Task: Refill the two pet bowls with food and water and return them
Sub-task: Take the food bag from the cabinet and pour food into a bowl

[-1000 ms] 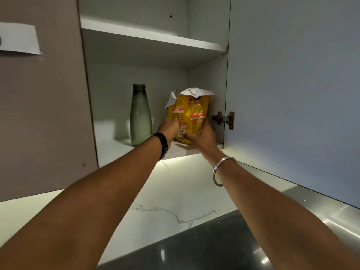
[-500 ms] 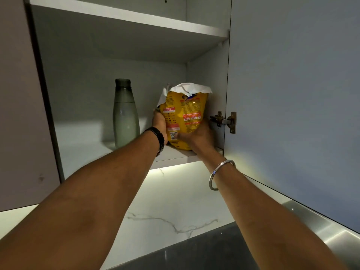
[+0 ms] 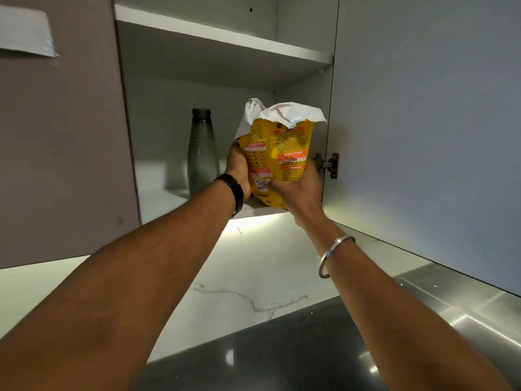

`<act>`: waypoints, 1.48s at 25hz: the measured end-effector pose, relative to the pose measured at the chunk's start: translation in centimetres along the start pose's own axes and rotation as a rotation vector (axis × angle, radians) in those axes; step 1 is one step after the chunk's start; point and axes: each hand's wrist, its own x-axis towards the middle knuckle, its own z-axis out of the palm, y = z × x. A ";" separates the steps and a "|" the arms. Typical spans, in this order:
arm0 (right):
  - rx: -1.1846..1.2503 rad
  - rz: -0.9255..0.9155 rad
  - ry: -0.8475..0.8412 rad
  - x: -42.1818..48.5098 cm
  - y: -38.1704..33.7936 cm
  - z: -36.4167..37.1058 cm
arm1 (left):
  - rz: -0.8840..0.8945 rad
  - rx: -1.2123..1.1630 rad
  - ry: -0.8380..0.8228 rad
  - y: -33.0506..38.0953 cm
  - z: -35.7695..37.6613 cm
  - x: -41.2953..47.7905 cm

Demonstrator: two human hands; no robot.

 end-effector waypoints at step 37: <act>-0.260 0.372 -1.029 -32.8 18.7 -11.7 | -0.457 -0.435 0.512 -37.5 -18.4 -35.1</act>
